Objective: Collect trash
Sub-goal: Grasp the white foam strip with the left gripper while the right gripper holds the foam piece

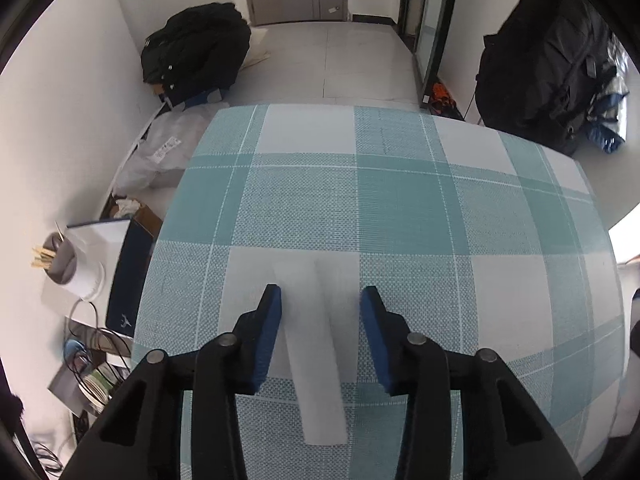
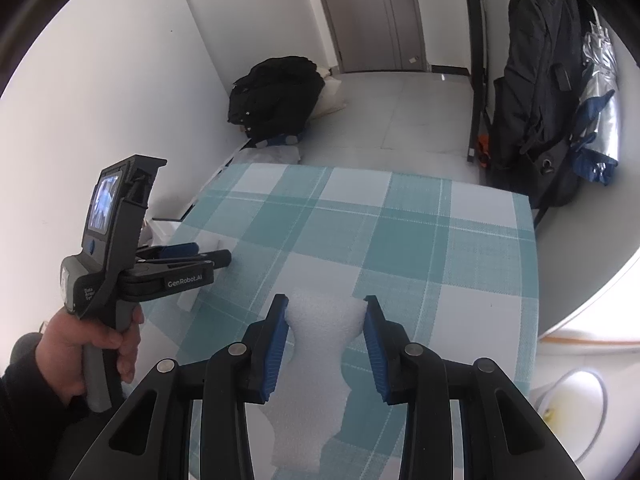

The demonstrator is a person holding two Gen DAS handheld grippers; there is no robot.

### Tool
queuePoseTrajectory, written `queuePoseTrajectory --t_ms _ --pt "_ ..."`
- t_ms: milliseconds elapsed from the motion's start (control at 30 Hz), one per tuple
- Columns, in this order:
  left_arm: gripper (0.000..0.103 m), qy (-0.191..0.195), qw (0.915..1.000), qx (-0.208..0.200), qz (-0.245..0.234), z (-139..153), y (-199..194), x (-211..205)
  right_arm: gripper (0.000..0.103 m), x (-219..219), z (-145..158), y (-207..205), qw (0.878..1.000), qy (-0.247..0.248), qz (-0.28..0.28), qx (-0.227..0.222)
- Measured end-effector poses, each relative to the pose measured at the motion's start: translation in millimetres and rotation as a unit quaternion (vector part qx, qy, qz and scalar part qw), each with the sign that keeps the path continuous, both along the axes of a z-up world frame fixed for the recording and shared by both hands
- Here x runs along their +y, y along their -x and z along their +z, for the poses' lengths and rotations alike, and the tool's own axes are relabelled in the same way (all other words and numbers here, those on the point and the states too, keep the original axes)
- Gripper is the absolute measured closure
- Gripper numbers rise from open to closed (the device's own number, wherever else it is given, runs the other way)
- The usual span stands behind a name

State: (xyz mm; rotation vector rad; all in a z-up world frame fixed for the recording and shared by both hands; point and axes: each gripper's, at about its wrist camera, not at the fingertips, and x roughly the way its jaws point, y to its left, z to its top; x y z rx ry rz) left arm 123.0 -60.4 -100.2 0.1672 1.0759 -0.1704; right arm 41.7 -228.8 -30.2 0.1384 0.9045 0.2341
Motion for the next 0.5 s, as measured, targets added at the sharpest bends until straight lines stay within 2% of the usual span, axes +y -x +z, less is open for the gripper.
queuePoseTrajectory --t_ms 133,267,500 --pt "0.089 -0.024 0.9996 -0.011 0.004 1.4 0.3 1.5 0.067 -1.7 0.1 0.7 1.0 -0.001 -0.003 -0.001" --pt "0.093 0.002 0.9999 -0.006 0.011 4.1 -2.2 10.3 0.067 -2.6 1.4 2.4 1.0 0.001 -0.004 -0.003" --pt "0.097 0.019 0.9997 -0.002 0.012 7.0 0.2 13.4 0.067 -2.4 5.5 6.7 1.0 0.006 -0.006 -0.009"
